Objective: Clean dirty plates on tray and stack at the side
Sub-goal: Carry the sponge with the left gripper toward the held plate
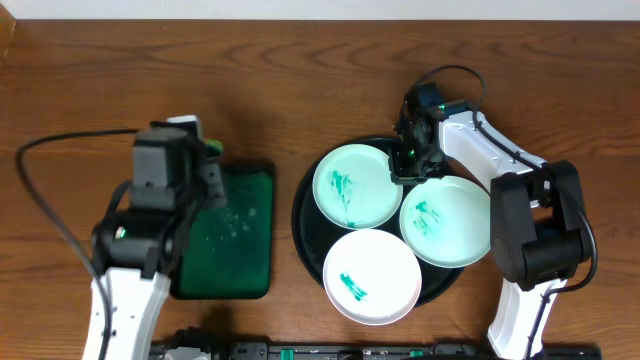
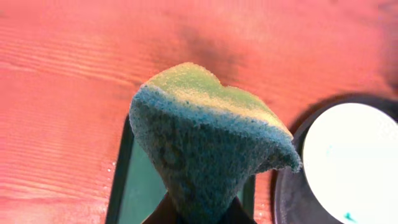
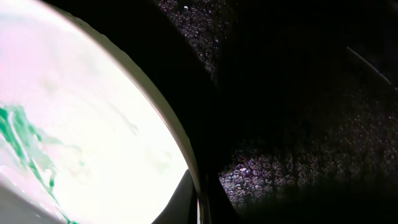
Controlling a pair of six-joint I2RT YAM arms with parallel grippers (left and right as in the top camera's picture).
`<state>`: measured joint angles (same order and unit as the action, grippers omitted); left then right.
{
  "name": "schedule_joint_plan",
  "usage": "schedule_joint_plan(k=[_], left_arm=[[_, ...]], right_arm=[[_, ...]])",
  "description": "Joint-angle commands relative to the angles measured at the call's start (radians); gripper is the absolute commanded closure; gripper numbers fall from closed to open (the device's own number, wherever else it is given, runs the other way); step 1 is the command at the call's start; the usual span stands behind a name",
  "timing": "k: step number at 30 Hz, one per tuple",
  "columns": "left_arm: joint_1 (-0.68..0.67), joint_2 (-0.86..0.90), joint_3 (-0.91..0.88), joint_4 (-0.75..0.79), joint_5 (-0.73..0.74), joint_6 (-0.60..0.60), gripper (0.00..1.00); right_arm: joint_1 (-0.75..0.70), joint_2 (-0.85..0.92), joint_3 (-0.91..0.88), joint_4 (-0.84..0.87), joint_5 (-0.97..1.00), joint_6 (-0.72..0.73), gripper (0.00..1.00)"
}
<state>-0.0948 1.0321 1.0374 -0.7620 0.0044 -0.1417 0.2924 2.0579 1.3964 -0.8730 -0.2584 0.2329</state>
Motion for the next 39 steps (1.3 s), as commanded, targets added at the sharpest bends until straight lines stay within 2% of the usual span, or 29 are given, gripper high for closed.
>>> schedule_joint_plan(k=[1, 18, 39], left_arm=[[-0.003, -0.033, -0.006, -0.011, 0.022, -0.016, 0.93], [0.000, -0.002, -0.006, -0.035, 0.020, 0.015, 0.93], [0.000, -0.002, -0.006, 0.013, -0.017, 0.044, 0.93]], right_arm=[[0.006, 0.031, -0.004, -0.010, 0.006, -0.002, 0.99], [0.006, 0.031, -0.004, -0.013, 0.006, -0.003, 0.99], [0.006, 0.031, -0.004, -0.009, 0.006, -0.006, 0.99]])
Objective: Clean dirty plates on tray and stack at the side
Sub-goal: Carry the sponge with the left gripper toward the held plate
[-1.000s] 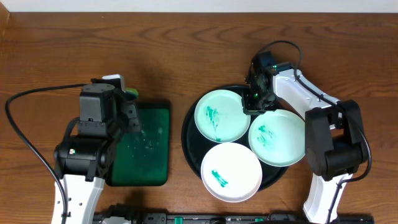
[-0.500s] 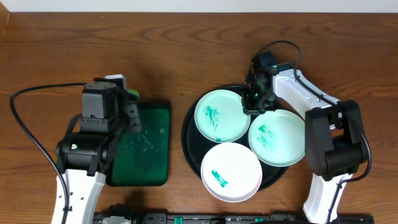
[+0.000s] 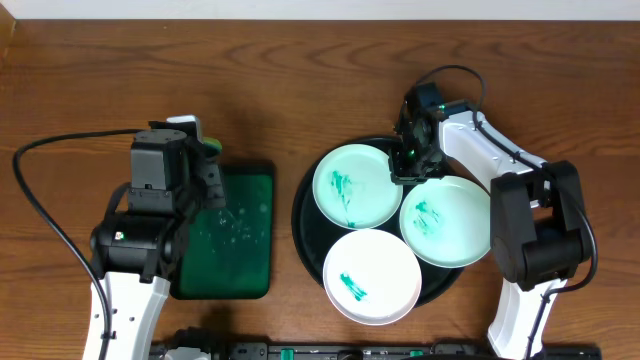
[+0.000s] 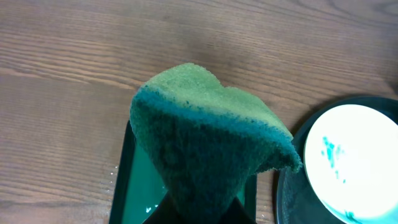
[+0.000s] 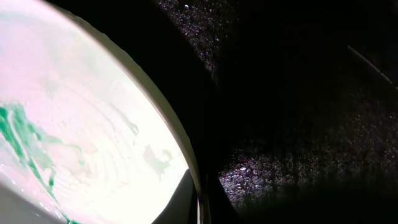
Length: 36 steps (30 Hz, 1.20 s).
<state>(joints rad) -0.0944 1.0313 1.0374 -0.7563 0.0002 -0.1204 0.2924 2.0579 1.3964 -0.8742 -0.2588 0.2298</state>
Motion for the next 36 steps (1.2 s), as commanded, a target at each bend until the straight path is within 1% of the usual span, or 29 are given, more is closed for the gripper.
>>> schedule_joint_plan(k=[1, 5, 9, 15, 17, 20, 24, 26, 28, 30, 33, 34, 36], left_arm=[[0.000, -0.001, -0.006, 0.007, -0.013, 0.023, 0.93], [0.000, 0.011, -0.006, -0.011, -0.018, -0.008, 0.93], [0.000, 0.081, -0.014, -0.077, -0.092, -0.116, 0.93], [0.000, 0.300, -0.027, -0.142, -0.101, -0.231, 0.93], [0.000, 0.375, -0.027, -0.149, -0.101, -0.251, 0.93], [-0.001, 0.443, -0.027, -0.160, -0.073, -0.262, 0.93], [-0.014, 0.434, -0.026, -0.162, -0.073, -0.268, 0.93], [-0.014, 0.409, -0.026, -0.172, -0.080, -0.300, 0.93], [-0.013, 0.393, -0.020, -0.215, -0.079, -0.350, 0.93], [-0.013, 0.392, -0.007, -0.293, -0.031, -0.378, 0.93], [-0.014, 0.393, -0.003, -0.411, 0.140, -0.359, 0.93], [-0.014, 0.393, -0.003, -0.453, 0.156, -0.321, 0.93], [-0.013, 0.393, -0.003, -0.472, 0.131, -0.315, 0.93]], right_arm=[[0.006, 0.031, -0.004, -0.008, 0.007, -0.003, 0.99], [0.005, 0.031, -0.004, -0.007, 0.007, -0.004, 0.99], [0.005, 0.031, -0.004, -0.006, 0.007, -0.003, 0.99], [0.005, 0.031, -0.004, -0.006, 0.007, -0.003, 0.99], [0.005, 0.031, -0.004, -0.009, 0.007, -0.003, 0.99], [0.005, 0.031, -0.004, -0.013, 0.007, -0.010, 0.99], [0.005, 0.031, -0.004, -0.015, 0.007, -0.010, 0.99], [0.005, 0.031, -0.004, -0.015, 0.007, -0.010, 0.99], [0.005, 0.031, -0.004, -0.015, 0.006, -0.010, 0.99], [0.005, 0.031, -0.004, -0.015, 0.006, -0.010, 0.99], [0.005, 0.031, -0.004, -0.015, 0.006, -0.010, 0.99], [0.005, 0.031, -0.004, -0.012, 0.006, -0.010, 0.99], [0.005, 0.031, -0.004, -0.009, 0.006, -0.010, 0.99]])
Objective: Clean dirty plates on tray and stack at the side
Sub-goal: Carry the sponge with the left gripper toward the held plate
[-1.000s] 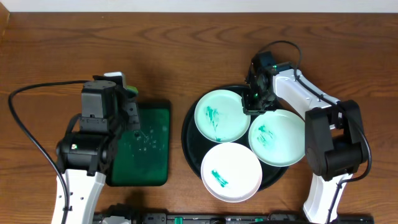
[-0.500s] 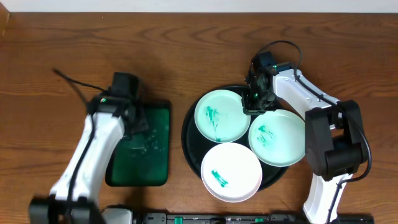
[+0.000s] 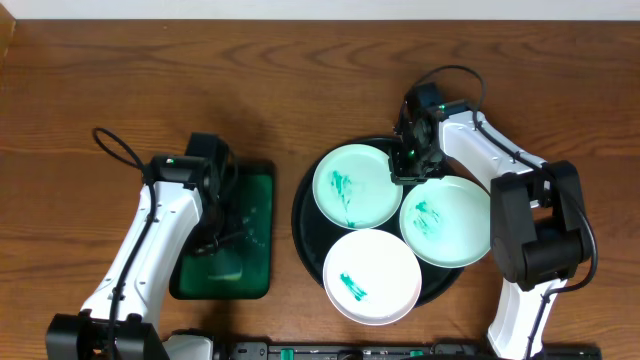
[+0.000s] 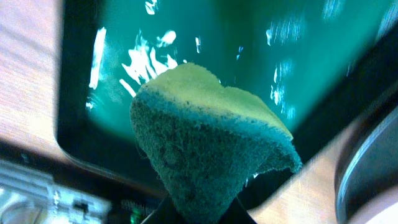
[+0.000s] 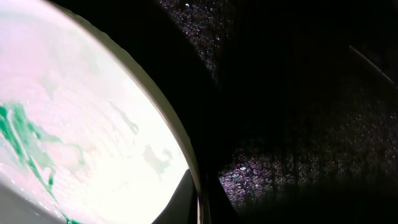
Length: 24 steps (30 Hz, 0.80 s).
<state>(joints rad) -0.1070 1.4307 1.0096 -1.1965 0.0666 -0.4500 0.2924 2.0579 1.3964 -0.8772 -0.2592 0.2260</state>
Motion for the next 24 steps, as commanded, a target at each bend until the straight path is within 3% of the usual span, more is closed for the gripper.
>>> schedule_joint_plan(k=[1, 4, 10, 16, 24], left_arm=[[-0.001, -0.007, 0.025, -0.029, 0.050, 0.014, 0.93], [-0.001, -0.007, 0.025, 0.033, 0.041, 0.027, 0.93], [-0.003, -0.006, 0.025, 0.318, -0.004, 0.133, 0.93], [-0.045, -0.006, 0.025, 0.453, 0.186, 0.151, 0.93], [-0.227, 0.001, 0.025, 0.593, 0.398, 0.108, 0.93]], right_arm=[[0.005, 0.031, -0.004, -0.005, 0.007, -0.006, 0.99], [0.005, 0.031, -0.004, -0.005, -0.003, -0.006, 0.99], [0.005, 0.031, -0.004, -0.003, -0.013, -0.006, 0.99], [0.005, 0.031, -0.004, 0.006, -0.024, -0.006, 0.99], [0.005, 0.031, -0.004, 0.010, -0.031, -0.007, 0.99]])
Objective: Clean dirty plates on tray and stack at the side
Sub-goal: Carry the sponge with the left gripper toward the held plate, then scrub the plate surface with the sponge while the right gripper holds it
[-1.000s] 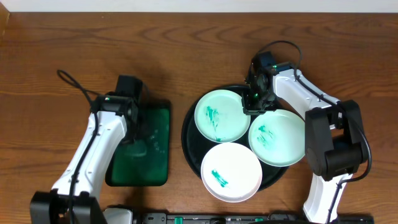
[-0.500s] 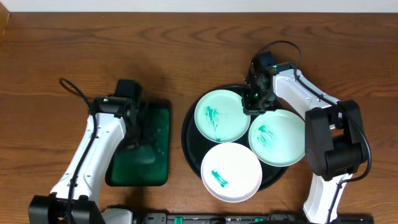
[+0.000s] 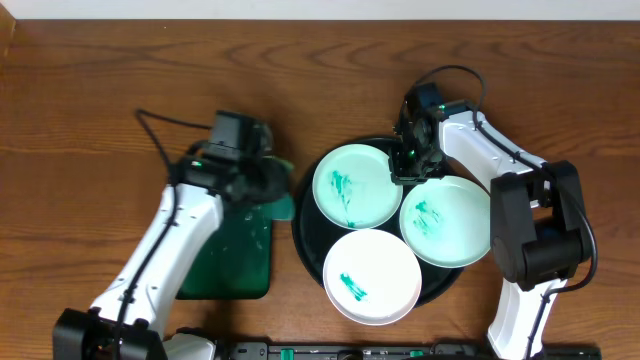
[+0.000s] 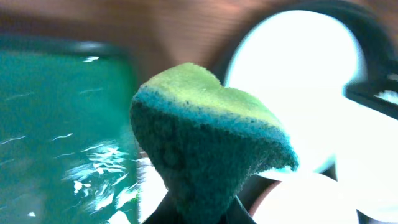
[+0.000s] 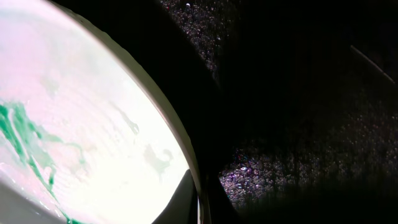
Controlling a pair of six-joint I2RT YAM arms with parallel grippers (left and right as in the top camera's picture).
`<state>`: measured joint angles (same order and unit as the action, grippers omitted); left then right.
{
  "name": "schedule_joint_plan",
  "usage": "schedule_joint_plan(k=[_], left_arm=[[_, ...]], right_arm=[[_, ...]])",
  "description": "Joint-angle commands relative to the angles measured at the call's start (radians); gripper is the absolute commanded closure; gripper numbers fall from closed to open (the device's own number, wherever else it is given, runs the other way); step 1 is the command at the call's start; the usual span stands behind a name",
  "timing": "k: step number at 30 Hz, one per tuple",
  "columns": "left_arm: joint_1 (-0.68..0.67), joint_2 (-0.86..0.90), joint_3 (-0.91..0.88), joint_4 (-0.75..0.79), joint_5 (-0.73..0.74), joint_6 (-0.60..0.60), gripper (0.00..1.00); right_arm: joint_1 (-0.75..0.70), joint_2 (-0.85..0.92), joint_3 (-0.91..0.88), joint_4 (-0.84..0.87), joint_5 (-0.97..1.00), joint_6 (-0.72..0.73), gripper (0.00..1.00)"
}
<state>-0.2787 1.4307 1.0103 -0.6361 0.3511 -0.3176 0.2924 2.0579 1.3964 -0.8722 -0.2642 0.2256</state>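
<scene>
Three plates smeared with green lie on a round black tray (image 3: 306, 232): a mint one at the upper left (image 3: 355, 185), a mint one at the right (image 3: 447, 220), a white one at the front (image 3: 372, 276). My right gripper (image 3: 406, 165) is shut on the rim of the upper-left plate (image 5: 74, 118). The left gripper (image 3: 272, 182) is shut on a green and yellow sponge (image 4: 208, 140), which hangs between the green basin (image 3: 230, 255) and the tray's left edge.
The dark green rectangular basin with water (image 4: 56, 124) sits left of the tray. Brown wooden table (image 3: 120, 90) lies all around. A black bar with connectors (image 3: 300, 350) runs along the front edge.
My left gripper has come out of the basin's front part and moved up and right with the sponge, to the tray's left edge. The right gripper has stayed on the plate rim.
The left gripper held the sponge above the basin's far edge at the two oldest moments, then down in the basin's water, and now beside the tray. My right gripper has stayed shut on the upper-left plate's rim throughout.
</scene>
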Motion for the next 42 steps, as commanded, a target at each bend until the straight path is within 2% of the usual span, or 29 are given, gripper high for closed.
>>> schedule_joint_plan(k=[1, 8, 18, 24, 28, 34, 42], left_arm=[[-0.076, 0.008, 0.024, 0.057, 0.114, -0.045, 0.93], [-0.135, 0.175, 0.057, 0.205, 0.239, -0.116, 0.93], [-0.144, 0.423, 0.140, 0.451, 0.488, -0.297, 0.93], [-0.157, 0.499, 0.143, 0.582, 0.500, -0.455, 0.93], [-0.159, 0.568, 0.143, 0.585, 0.501, -0.473, 0.93], [-0.159, 0.619, 0.143, 0.552, 0.420, -0.416, 0.93], [-0.159, 0.618, 0.170, 0.264, 0.103, -0.250, 0.93]], right_arm=[[0.005, 0.031, -0.004, 0.005, -0.026, -0.006, 0.99], [0.005, 0.031, -0.004, 0.004, -0.034, -0.010, 0.99], [0.005, 0.031, -0.004, 0.005, -0.033, -0.022, 0.99], [0.005, 0.031, -0.004, 0.005, -0.033, -0.022, 0.99], [0.005, 0.031, -0.004, 0.002, -0.033, -0.022, 0.99], [0.005, 0.031, -0.004, -0.011, -0.032, -0.022, 0.99], [0.005, 0.031, -0.004, -0.021, -0.032, -0.025, 0.99]])
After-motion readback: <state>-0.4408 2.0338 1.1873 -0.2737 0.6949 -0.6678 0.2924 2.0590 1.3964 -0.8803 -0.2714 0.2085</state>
